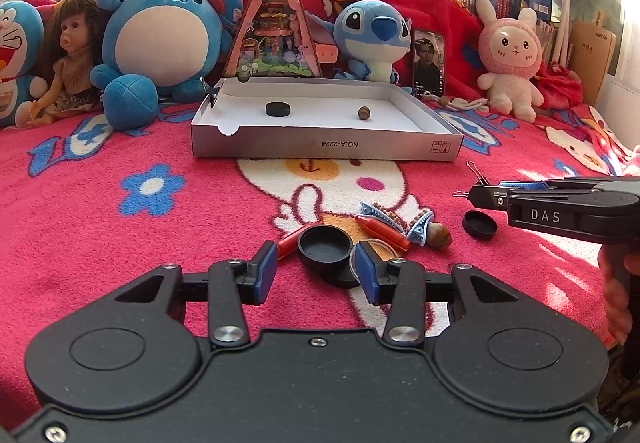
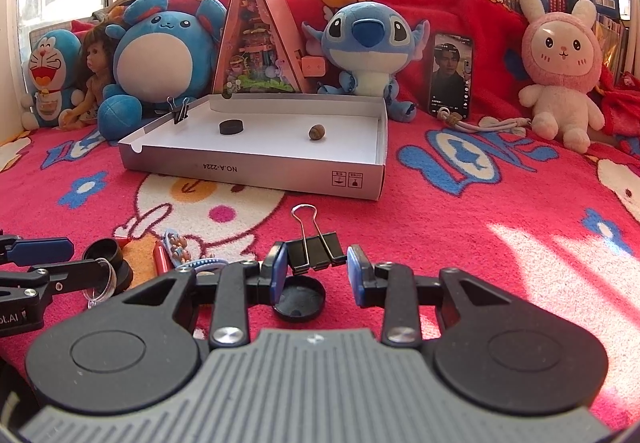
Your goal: Organize rigid objects
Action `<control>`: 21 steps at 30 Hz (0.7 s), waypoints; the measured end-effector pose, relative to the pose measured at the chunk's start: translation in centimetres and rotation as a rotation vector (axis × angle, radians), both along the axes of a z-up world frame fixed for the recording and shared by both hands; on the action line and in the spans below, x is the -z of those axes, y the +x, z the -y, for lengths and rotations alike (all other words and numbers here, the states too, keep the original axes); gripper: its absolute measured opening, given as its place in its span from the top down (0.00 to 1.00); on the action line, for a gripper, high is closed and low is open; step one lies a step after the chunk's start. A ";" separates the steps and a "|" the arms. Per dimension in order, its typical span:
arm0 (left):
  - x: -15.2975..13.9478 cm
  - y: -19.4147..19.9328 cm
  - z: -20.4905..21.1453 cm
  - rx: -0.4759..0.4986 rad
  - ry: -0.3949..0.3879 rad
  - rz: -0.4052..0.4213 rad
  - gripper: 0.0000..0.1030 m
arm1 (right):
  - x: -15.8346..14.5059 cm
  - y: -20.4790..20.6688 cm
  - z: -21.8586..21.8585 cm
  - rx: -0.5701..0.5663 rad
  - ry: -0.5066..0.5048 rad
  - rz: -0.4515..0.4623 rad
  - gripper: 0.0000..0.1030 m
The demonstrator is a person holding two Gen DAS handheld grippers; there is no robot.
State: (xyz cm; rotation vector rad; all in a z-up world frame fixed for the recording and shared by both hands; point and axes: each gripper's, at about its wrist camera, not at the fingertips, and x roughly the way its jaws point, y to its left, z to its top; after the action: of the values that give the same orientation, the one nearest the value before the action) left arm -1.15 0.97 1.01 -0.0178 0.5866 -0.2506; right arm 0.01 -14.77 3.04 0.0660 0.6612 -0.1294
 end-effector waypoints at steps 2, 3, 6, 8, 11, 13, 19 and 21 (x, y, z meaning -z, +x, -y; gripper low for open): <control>-0.2 -0.1 0.1 0.014 -0.010 0.005 0.58 | 0.0 0.0 0.0 0.000 -0.001 0.001 0.63; -0.2 -0.3 0.3 0.022 -0.007 0.010 0.56 | 0.0 0.0 0.0 0.001 -0.002 0.000 0.63; -0.3 -0.8 1.1 0.048 0.010 0.025 0.53 | 0.0 0.0 0.2 0.006 0.002 -0.003 0.63; -0.2 -1.2 1.6 0.064 0.017 0.031 0.53 | 0.1 0.0 0.3 0.009 0.005 -0.004 0.63; -0.1 -1.7 2.2 0.089 0.027 0.038 0.53 | 0.1 0.0 0.3 0.010 0.005 -0.004 0.63; 0.0 -2.1 2.8 0.106 0.041 0.051 0.53 | 0.1 0.0 0.3 0.009 0.006 -0.004 0.63; 0.8 -2.7 4.5 0.144 0.135 0.110 0.55 | 0.2 -0.1 0.4 0.012 0.010 -0.006 0.63; 1.2 -2.5 5.0 0.148 0.161 0.108 0.58 | 0.1 -0.1 0.4 0.012 0.008 -0.006 0.63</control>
State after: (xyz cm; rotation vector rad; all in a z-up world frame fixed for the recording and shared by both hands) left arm -3.61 -4.06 -0.21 0.1941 0.4992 -0.3449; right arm -0.13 -15.19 2.90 0.0779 0.6671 -0.1387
